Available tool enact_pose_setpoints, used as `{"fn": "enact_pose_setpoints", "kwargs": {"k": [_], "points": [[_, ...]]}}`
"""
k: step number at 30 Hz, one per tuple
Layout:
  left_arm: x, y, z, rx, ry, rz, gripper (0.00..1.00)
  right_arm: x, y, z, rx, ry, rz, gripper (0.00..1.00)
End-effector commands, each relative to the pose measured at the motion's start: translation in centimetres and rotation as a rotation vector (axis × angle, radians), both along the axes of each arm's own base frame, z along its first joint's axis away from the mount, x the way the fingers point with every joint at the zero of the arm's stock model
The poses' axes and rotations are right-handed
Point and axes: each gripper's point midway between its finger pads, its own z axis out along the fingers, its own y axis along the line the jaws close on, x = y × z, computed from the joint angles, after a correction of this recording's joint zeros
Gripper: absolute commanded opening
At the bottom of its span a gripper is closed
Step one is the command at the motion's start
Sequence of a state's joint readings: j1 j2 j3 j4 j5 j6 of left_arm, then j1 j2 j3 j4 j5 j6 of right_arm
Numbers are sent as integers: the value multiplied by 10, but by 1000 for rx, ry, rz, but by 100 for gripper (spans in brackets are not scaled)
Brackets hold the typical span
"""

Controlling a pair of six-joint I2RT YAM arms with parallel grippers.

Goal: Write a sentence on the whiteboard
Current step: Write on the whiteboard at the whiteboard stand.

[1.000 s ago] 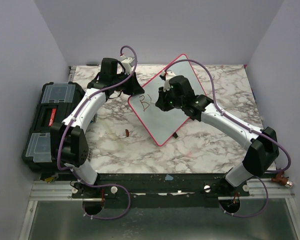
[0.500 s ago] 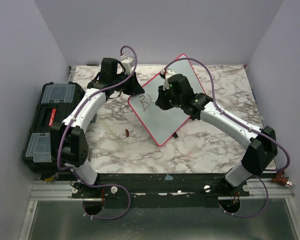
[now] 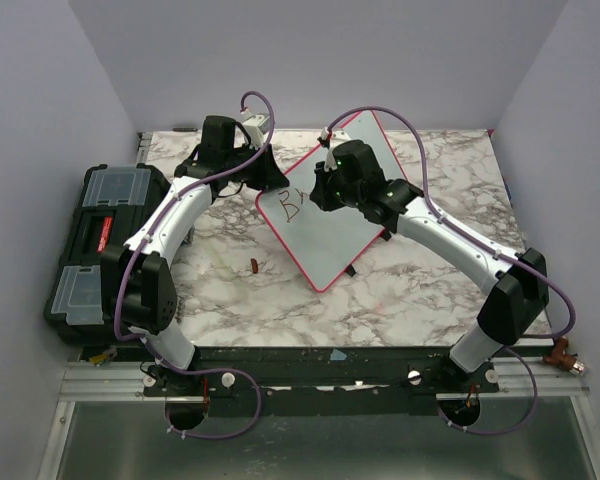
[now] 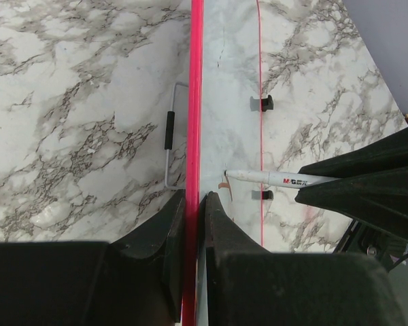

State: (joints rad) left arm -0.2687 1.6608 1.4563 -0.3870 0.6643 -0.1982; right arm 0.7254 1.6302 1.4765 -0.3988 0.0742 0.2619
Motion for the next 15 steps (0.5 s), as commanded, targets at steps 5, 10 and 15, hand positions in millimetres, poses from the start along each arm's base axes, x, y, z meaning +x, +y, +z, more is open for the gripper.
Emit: {"fn": "enact_pose_setpoints", "kwargs": {"k": [5, 10, 15], "points": [[-10, -5, 6, 47, -64, -54, 0, 12, 9, 5, 14, -16, -13, 1], [-10, -5, 8, 47, -66, -52, 0, 17, 8, 10, 12, -31, -34, 1], [-9, -4, 8, 51, -68, -49, 0, 19, 1, 26, 11, -61, -61, 1]]}}
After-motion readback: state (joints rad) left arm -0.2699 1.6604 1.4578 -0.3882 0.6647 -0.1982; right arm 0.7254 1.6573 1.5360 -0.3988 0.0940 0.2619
